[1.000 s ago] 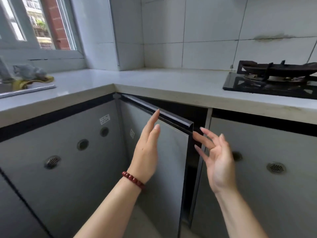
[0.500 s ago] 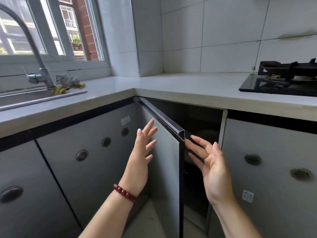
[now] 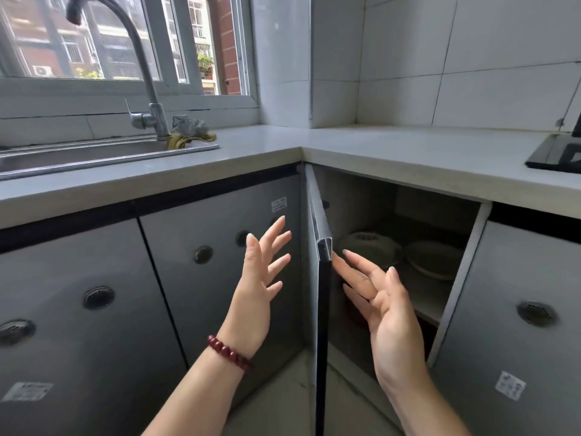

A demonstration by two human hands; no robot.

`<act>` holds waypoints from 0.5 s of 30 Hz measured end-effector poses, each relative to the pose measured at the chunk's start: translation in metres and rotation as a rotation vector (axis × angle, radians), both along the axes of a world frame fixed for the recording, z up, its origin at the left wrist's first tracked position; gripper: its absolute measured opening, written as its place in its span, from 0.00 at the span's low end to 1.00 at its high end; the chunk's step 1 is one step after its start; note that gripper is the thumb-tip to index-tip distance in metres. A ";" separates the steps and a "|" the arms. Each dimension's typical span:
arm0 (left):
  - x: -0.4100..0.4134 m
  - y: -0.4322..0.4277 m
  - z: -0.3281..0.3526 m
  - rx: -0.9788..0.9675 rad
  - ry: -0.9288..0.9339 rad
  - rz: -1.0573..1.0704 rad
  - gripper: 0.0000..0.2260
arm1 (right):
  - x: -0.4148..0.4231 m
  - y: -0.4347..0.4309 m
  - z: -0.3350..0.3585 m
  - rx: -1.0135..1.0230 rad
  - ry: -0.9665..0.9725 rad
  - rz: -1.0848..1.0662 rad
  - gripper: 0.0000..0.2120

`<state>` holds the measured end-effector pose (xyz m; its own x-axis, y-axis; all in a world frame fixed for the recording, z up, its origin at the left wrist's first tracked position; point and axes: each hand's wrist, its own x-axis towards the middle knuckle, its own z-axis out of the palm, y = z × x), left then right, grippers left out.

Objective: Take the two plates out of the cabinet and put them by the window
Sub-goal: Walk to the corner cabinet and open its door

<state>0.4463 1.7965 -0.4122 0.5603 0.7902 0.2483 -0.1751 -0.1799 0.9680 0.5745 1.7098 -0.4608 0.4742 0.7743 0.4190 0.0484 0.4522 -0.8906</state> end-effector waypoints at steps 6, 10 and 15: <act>-0.016 0.013 -0.006 0.014 0.009 0.081 0.29 | -0.023 0.017 0.000 -0.026 -0.090 0.069 0.28; -0.028 0.021 -0.011 0.012 0.012 0.129 0.30 | -0.035 0.031 0.001 -0.018 -0.076 0.132 0.24; -0.045 0.030 -0.017 0.007 0.013 0.189 0.28 | -0.047 0.048 0.002 -0.016 -0.062 0.212 0.25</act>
<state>0.4011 1.8264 -0.4295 0.4049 0.8801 0.2480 -0.1254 -0.2152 0.9685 0.5278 1.7574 -0.4583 0.2736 0.8609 0.4290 0.0086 0.4438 -0.8961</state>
